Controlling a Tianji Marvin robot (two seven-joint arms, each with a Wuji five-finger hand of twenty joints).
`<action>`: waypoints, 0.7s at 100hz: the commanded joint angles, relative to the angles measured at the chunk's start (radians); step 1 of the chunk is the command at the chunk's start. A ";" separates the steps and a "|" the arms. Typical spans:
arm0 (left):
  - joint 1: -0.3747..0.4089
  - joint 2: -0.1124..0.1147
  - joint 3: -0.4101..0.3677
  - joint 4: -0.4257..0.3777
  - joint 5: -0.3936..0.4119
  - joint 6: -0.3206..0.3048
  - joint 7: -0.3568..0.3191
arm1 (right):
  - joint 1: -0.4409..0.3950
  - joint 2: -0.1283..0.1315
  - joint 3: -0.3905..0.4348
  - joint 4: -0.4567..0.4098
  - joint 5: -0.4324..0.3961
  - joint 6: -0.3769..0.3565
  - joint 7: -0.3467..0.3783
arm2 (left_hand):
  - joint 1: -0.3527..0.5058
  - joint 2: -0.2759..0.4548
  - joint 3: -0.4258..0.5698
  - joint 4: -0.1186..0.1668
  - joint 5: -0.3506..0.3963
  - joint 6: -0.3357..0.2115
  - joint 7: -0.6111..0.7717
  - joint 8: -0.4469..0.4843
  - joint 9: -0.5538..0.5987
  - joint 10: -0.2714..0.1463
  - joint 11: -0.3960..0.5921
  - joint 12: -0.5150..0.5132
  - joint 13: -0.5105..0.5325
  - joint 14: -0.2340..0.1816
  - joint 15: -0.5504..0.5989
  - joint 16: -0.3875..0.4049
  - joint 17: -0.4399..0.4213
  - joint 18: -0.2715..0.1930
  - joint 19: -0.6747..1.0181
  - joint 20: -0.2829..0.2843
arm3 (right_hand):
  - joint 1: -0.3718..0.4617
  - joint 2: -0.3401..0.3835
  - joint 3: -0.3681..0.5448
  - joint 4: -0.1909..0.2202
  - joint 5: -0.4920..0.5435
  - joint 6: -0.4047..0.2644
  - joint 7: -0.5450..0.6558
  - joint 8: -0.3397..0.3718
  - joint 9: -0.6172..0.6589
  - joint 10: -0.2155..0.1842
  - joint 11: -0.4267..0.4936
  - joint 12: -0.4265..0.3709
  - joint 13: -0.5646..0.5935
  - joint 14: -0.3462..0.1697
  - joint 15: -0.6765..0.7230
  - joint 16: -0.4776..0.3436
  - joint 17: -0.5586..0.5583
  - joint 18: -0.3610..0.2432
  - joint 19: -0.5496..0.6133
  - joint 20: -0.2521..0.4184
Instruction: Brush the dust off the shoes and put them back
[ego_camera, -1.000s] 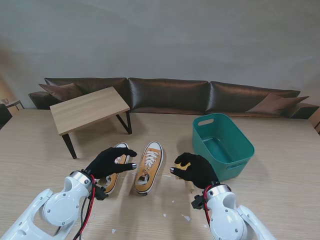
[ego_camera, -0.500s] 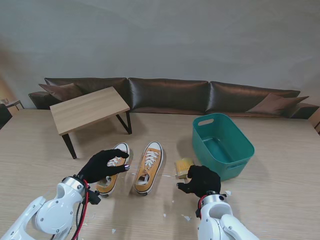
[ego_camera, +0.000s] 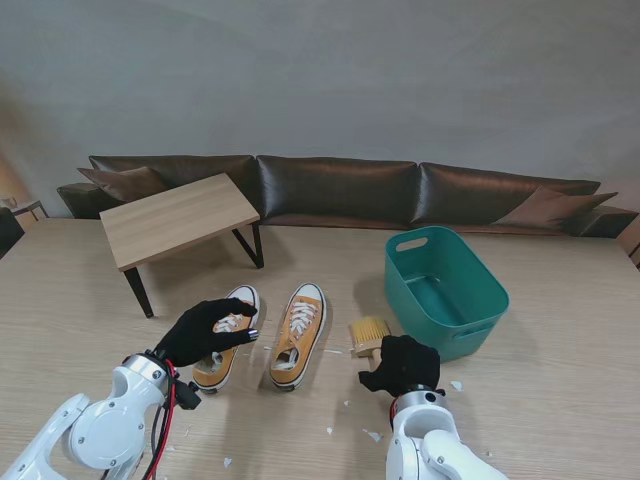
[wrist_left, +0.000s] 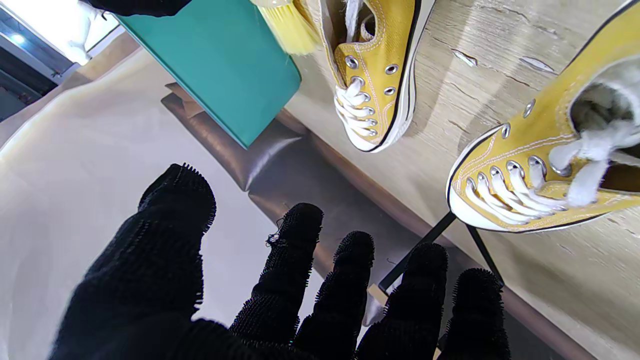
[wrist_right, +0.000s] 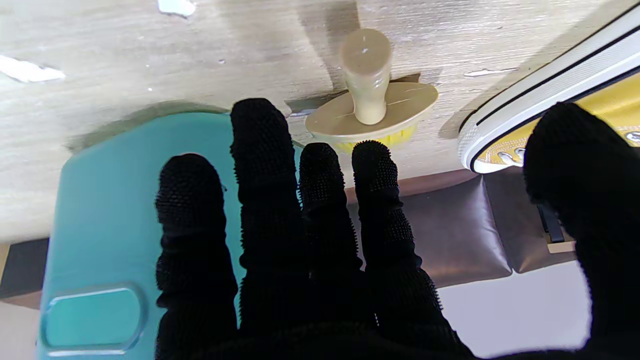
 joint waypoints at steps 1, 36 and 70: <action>-0.002 -0.003 0.005 0.002 -0.006 0.002 -0.024 | 0.010 -0.002 -0.009 0.007 -0.004 0.010 0.021 | 0.031 0.043 -0.030 0.040 0.002 0.005 -0.009 -0.007 -0.020 0.007 -0.003 -0.005 -0.054 0.000 -0.016 -0.001 -0.014 -0.025 -0.031 0.014 | -0.002 -0.014 0.001 -0.012 -0.035 0.003 0.001 -0.019 0.014 -0.013 0.007 -0.015 0.044 -0.011 0.014 0.014 0.011 -0.023 0.044 -0.008; -0.016 0.000 0.020 0.010 -0.019 0.007 -0.043 | 0.090 -0.006 -0.079 0.083 -0.012 0.084 0.036 | 0.035 0.052 -0.040 0.042 0.014 0.010 -0.004 -0.003 -0.014 0.020 -0.001 -0.002 -0.051 0.006 -0.015 0.000 -0.014 -0.024 -0.037 0.022 | 0.016 -0.083 0.063 -0.024 -0.018 -0.011 0.051 -0.017 -0.020 -0.006 0.055 0.003 0.063 -0.053 0.123 0.056 0.026 -0.047 0.080 -0.010; -0.017 0.000 0.024 0.006 -0.030 0.016 -0.047 | 0.148 -0.014 -0.134 0.176 -0.015 0.130 0.016 | 0.039 0.062 -0.047 0.043 0.031 0.020 0.003 0.002 -0.003 0.029 0.002 0.002 -0.049 0.014 -0.013 0.002 -0.015 -0.022 -0.040 0.026 | 0.025 -0.084 0.081 -0.024 -0.004 -0.016 0.053 -0.019 -0.023 -0.001 0.081 0.018 0.083 -0.071 0.203 0.075 0.048 -0.057 0.106 -0.008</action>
